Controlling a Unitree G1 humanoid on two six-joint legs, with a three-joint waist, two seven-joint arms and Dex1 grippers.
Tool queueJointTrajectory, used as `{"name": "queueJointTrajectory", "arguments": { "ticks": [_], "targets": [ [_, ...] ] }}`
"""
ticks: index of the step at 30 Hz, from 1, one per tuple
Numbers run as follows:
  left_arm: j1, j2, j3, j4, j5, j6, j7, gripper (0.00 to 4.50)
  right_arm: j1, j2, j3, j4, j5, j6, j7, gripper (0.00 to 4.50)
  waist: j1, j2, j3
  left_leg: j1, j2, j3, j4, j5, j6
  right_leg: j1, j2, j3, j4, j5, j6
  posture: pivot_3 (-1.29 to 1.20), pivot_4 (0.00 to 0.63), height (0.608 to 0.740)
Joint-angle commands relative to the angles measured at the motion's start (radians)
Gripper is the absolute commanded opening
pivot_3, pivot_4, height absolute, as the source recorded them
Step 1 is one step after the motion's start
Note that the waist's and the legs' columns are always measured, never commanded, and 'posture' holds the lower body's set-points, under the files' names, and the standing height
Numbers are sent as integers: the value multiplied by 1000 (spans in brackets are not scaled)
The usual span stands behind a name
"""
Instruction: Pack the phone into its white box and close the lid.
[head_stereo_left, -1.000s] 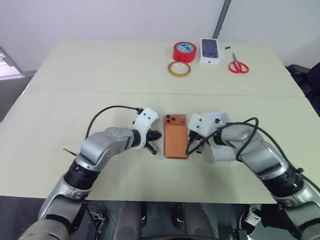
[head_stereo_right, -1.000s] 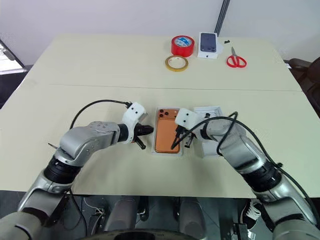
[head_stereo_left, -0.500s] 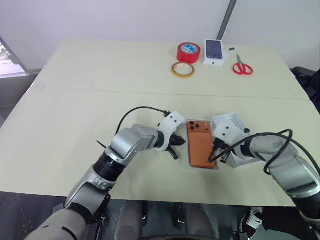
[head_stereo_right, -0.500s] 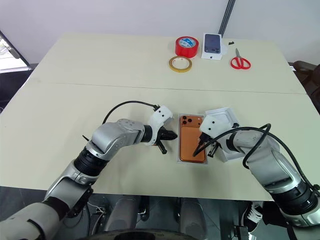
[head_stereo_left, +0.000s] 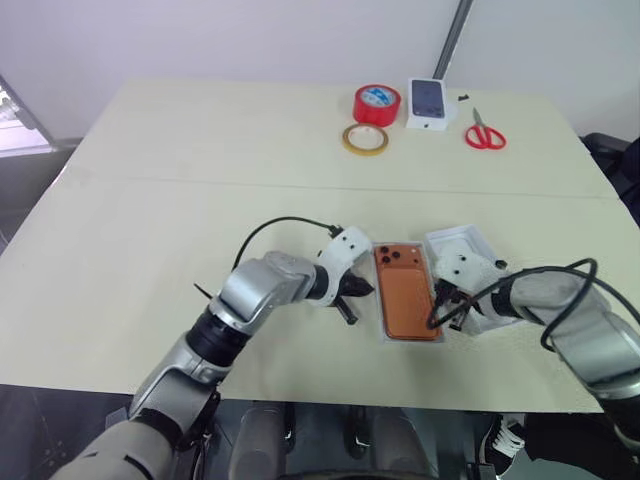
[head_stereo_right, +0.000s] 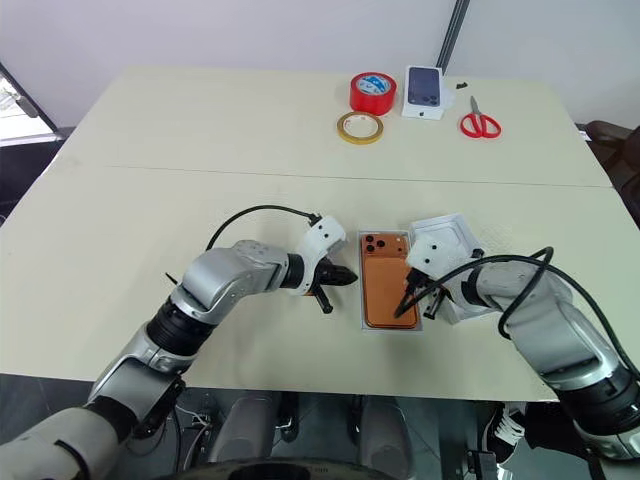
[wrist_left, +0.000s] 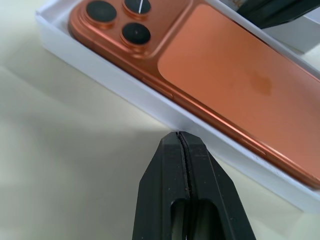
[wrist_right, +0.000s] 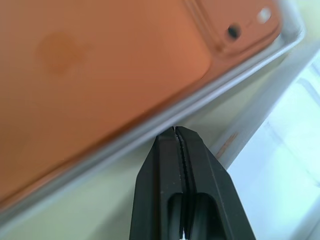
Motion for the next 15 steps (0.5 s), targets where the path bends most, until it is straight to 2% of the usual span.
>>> {"name": "queueJointTrajectory", "arguments": {
  "ticks": [1,4,7,14,15],
  "targets": [
    [41,83,104,-104,-23,-55,-45,26,7,-64,-147,-72,82,22,61,0,-4,0,0,0,0,0,0,0,0,0,0,0,0,0,0,0,150,736],
    [121,163,157,-166,-17,-181,-94,26,-66,-50,-205,-50,174,161,64,0,-15,1,0,2,1,0,-1,0,0,0,1,0,1,0,0,0,150,736],
    [194,216,181,-196,2,-323,-146,0,-130,-32,-214,-32,247,315,48,825,-21,1,0,2,1,0,-1,0,0,0,0,0,1,0,0,0,150,736],
    [291,281,216,-228,-1,-550,-267,0,-248,31,-188,45,296,588,-82,4301,-23,1,0,1,1,1,-1,0,0,0,-2,0,-1,0,-1,0,150,736],
    [299,289,216,-233,-2,-567,-284,0,-265,48,-187,64,296,623,-104,4410,-23,1,0,1,1,1,-1,0,0,0,-2,0,-1,0,-1,0,150,736]
  ]
}}
